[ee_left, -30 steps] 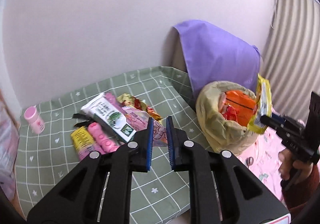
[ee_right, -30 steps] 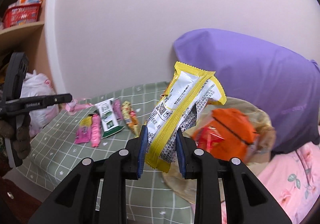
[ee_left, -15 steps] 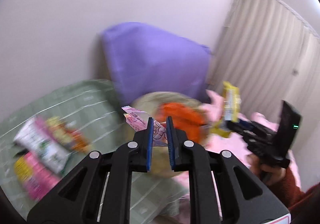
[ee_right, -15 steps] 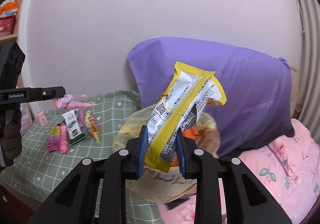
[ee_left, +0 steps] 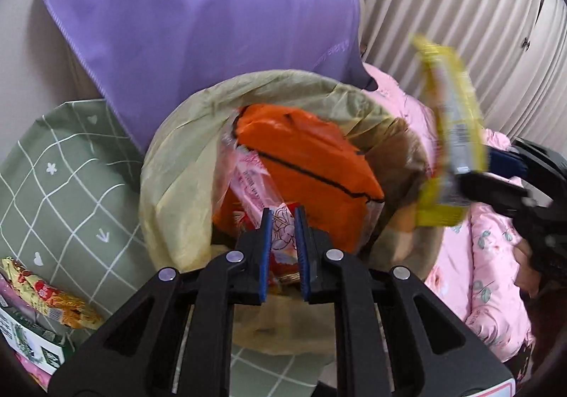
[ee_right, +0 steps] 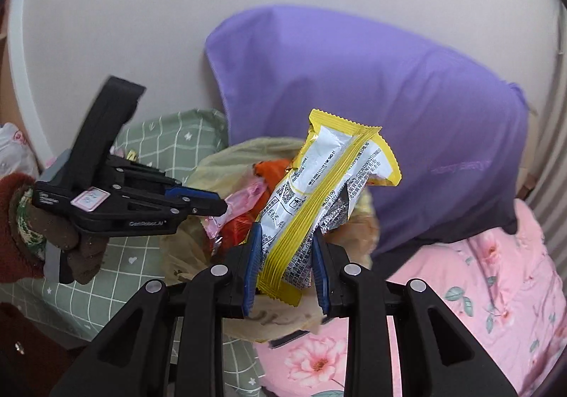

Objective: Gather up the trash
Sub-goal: 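Carry the candy stick and yellow-white bar over the yellow trash bag, then open both grippers to drop the candy stick and bar into the bag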

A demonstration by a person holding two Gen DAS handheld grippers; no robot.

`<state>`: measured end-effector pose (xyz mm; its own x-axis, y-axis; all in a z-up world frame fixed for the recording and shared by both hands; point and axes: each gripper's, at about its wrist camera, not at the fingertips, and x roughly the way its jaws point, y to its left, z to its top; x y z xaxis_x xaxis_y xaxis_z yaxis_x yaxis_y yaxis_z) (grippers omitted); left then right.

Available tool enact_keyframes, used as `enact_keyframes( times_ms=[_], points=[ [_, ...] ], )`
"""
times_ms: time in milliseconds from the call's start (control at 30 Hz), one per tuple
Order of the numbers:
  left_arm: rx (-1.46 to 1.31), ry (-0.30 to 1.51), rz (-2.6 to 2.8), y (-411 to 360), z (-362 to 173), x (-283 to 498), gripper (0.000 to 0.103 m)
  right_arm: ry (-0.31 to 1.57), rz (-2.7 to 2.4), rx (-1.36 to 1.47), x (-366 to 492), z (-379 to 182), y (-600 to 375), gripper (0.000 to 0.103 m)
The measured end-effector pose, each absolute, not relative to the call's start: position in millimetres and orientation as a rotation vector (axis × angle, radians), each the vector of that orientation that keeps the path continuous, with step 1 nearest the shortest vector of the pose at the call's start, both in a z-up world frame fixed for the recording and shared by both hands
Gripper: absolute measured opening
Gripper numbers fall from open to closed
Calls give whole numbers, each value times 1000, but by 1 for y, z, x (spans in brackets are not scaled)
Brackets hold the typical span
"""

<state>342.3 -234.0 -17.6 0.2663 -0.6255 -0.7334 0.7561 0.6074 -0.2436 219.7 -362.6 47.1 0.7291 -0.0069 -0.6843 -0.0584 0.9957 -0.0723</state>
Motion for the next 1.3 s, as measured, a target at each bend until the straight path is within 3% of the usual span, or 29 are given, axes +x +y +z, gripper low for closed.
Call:
enact_keyframes(
  times_ms=[233,700,800,867,967,1167,1300],
  points=[
    [204,902,-950,-222,-20,347,13,970,48,-152,294,-12,-351,26],
    [65,946,-1002,-206,-21,366,13,924,36,-153,261,-14,-344,29],
    [-8,962,-1018,-203,-20,368,23,917,42,-142,254,-14,-345,38],
    [-43,957,-1016,-199,-16,367,39,901,39,-157,250,-14,-344,43],
    [-87,922,-988,-188,-1,363,48,868,21,-152,242,-9,-345,43],
    [-244,834,-812,-138,17,355,57,730,10,-50,220,14,-351,44],
    [-275,803,-676,-96,14,339,58,657,49,-14,210,26,-344,44]
  ],
)
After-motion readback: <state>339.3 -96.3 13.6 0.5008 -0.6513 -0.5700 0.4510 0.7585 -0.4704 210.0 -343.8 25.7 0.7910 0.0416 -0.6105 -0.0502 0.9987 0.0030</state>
